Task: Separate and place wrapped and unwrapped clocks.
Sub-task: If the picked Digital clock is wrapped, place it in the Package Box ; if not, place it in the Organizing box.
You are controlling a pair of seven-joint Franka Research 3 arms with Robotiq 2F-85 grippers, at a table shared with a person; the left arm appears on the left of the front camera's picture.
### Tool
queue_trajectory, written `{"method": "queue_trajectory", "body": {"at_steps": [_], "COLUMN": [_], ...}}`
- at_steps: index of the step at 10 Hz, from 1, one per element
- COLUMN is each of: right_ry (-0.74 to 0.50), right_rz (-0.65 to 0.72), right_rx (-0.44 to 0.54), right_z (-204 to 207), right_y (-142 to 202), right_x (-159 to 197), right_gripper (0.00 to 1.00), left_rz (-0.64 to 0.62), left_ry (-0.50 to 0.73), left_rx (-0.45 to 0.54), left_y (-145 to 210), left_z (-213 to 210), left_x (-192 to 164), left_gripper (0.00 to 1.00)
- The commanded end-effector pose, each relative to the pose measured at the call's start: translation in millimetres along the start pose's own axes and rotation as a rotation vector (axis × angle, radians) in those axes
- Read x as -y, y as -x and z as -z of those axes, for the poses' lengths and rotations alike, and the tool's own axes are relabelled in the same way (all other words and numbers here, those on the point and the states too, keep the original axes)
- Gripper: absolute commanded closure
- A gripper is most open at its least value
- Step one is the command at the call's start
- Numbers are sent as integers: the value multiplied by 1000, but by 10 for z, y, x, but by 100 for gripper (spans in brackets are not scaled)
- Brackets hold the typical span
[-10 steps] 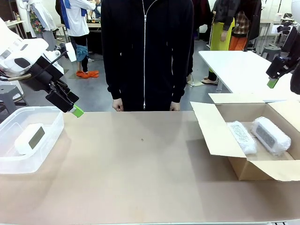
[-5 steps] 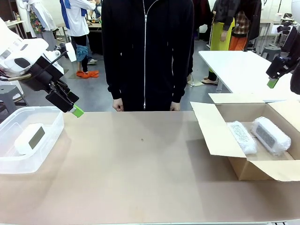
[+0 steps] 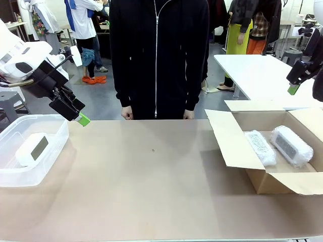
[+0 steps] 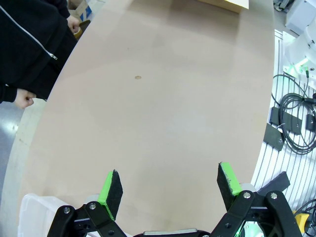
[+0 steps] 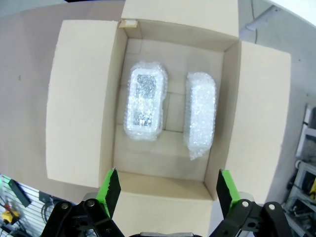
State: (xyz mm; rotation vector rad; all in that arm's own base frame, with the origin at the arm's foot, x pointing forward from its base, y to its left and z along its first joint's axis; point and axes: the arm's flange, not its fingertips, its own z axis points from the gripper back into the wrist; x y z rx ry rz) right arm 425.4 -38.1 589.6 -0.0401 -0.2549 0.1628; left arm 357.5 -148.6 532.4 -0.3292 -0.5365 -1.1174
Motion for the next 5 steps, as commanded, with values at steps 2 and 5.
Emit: {"method": "queue_trajectory", "body": {"at_steps": [2, 5], "right_ry": [7, 7], "right_rz": [7, 7], "right_rx": [12, 12], "right_z": [28, 28], "right_y": [-21, -21], "right_x": [1, 1], "right_gripper": [0, 0], "left_rz": [-7, -7], "left_ry": [-1, -1], "left_rx": [-4, -4], "left_y": [5, 5], "left_z": [3, 3], "left_x": [8, 8], "left_gripper": [0, 0]}}
